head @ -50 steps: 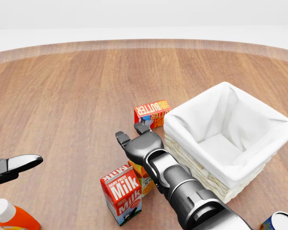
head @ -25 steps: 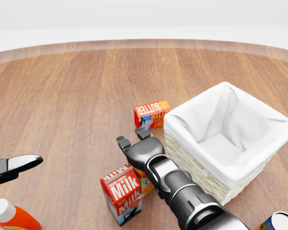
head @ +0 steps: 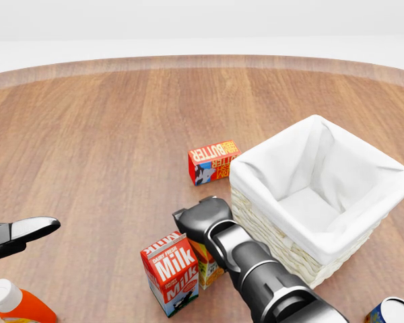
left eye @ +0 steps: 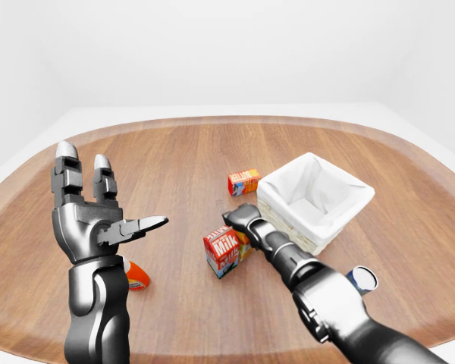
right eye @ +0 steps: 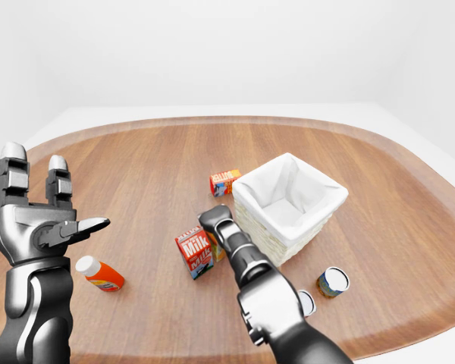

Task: Pick up the orange juice, and put it in the basket.

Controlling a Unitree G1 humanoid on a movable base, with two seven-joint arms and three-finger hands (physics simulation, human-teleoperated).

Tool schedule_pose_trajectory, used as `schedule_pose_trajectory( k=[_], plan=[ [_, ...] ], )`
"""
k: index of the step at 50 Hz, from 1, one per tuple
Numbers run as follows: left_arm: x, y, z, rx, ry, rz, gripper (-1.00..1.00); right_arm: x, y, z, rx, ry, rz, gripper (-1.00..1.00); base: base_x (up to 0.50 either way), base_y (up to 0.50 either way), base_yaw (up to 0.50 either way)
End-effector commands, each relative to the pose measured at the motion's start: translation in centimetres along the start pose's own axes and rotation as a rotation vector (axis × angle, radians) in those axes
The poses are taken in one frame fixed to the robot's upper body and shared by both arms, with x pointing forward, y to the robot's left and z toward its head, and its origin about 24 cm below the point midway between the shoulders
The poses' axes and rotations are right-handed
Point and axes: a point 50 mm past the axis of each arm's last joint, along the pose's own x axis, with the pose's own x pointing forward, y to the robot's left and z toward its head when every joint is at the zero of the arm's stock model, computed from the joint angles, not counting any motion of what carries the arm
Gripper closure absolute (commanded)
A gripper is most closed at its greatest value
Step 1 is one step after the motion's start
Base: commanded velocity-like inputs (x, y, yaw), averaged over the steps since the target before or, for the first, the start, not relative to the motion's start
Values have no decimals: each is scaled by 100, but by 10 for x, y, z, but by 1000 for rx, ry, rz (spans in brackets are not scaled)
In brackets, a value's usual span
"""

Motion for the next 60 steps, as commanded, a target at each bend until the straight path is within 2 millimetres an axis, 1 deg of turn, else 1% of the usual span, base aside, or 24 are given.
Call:
schedule_pose_trajectory(
  k=[1,9,18,27,35,60],
  plan=[
    [0,0,0,0,0,0,-100,0,-4,-4,26,12,-25,100,0,0,0],
    [0,0,0,0,0,0,-100,0,-18,-13,26,31,-30,100,0,0,0],
    [0,0,0,0,0,0,-100,0,-20,-14,25,32,-30,100,0,0,0],
    [0,0,0,1,0,0,-100,0,-28,-17,23,37,-36,100,0,0,0],
    [0,0,0,1,0,-1,-100,0,-27,-17,26,39,-34,100,0,0,0],
    [0,0,0,0,0,0,-100,0,-52,-23,15,47,-46,100,0,0,0]
  ],
)
